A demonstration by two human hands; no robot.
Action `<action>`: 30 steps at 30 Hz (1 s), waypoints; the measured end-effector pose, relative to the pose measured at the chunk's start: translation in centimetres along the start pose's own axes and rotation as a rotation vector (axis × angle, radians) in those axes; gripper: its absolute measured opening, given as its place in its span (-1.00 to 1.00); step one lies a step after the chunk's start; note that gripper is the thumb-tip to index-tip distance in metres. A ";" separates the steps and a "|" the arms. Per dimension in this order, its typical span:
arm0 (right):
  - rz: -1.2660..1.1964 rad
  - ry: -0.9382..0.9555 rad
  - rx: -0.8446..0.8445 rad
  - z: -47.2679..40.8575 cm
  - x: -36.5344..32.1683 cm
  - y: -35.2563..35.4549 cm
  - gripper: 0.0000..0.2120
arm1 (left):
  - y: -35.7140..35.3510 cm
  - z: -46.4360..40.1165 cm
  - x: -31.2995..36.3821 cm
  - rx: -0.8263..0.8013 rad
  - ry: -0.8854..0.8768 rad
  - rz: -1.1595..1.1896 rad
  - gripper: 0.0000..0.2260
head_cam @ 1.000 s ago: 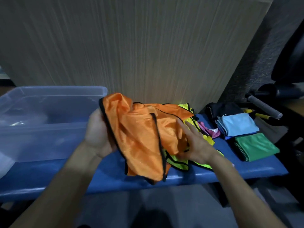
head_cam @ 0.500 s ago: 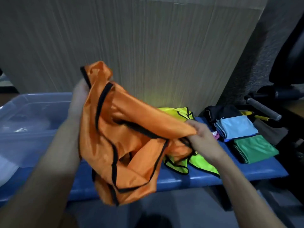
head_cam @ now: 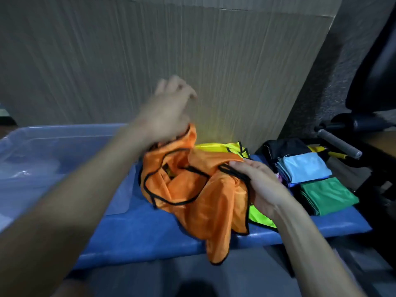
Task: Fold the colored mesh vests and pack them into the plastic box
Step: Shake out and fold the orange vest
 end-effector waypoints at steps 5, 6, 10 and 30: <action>0.022 0.007 -0.059 -1.0 0.4 -2.3 -0.60 | -7.9 9.5 8.4 -0.450 0.002 0.656 -0.69; 0.040 0.016 -0.079 -1.1 0.6 -2.6 -0.65 | -9.1 10.7 8.2 -0.434 0.080 0.663 -0.60; 0.119 0.080 -0.050 -1.0 1.1 -3.5 -0.67 | -9.2 11.8 6.0 -0.091 0.295 0.434 -0.50; 0.325 0.326 0.067 0.2 -0.7 -4.3 -0.17 | -8.0 11.8 4.9 0.158 0.258 0.540 -0.78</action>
Point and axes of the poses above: each hand's wrist, its own z-axis away from the middle knuckle, its own y-axis out of the back of the hand, x = y × z, the point moved 10 cm from there along -z, towards the middle knuckle, and after that the axes turned 10 degrees about -y, right-handed, at the moved point
